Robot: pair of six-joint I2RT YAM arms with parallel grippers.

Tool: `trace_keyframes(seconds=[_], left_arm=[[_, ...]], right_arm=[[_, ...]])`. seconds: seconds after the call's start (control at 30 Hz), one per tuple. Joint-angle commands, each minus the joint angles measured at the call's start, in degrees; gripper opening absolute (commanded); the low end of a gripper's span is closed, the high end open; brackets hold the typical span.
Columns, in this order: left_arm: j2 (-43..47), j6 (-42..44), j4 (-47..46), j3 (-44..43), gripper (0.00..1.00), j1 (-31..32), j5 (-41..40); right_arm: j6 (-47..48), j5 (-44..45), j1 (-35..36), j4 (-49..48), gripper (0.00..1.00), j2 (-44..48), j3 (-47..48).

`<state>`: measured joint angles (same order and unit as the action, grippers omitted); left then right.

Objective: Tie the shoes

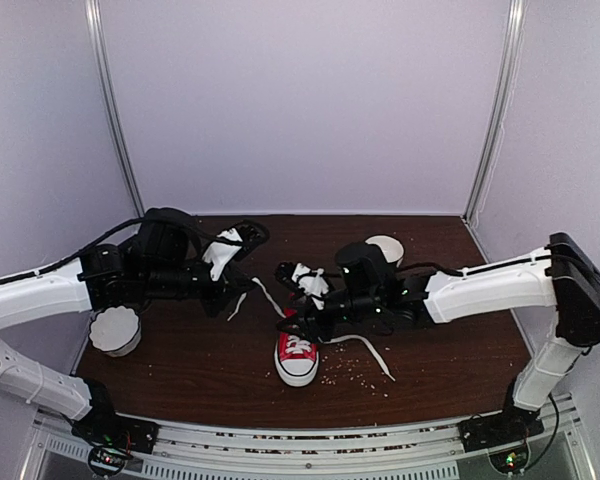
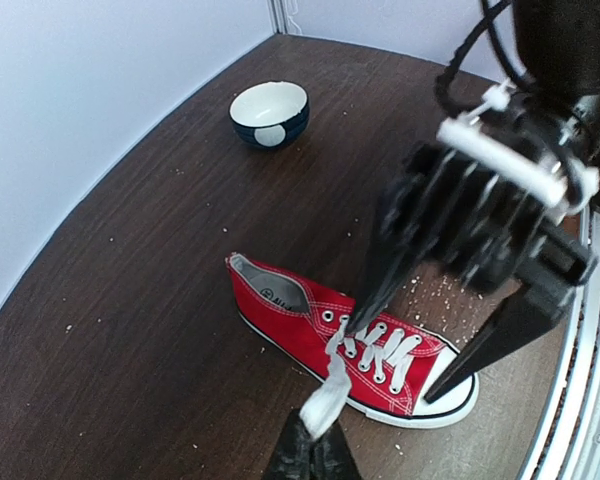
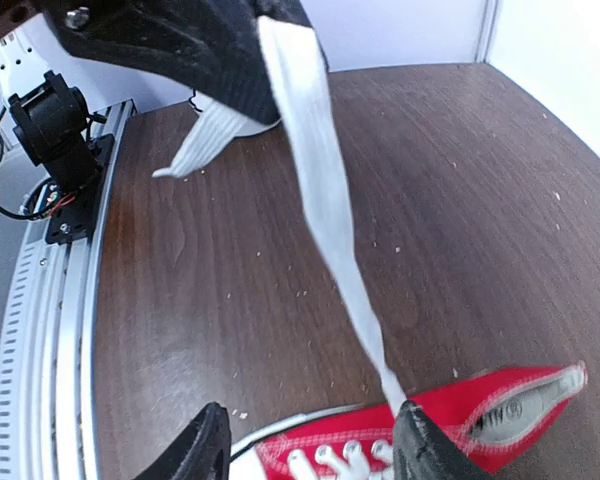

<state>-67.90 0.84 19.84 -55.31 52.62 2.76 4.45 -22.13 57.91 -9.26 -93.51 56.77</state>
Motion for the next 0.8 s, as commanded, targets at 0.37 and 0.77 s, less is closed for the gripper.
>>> trace_keyframes(seconds=[0.37,0.77], left_arm=[[3.41,1.22,-1.61,-0.12,0.0,0.29,-3.34],[4.96,0.47,-2.4,1.23,0.0,0.29,-4.31]], right_arm=[[1.28,-4.89,-4.33,-13.87,0.29,-10.11,4.4],[-1.64,-1.85,-5.15,-12.47,0.09,-11.13,2.91]])
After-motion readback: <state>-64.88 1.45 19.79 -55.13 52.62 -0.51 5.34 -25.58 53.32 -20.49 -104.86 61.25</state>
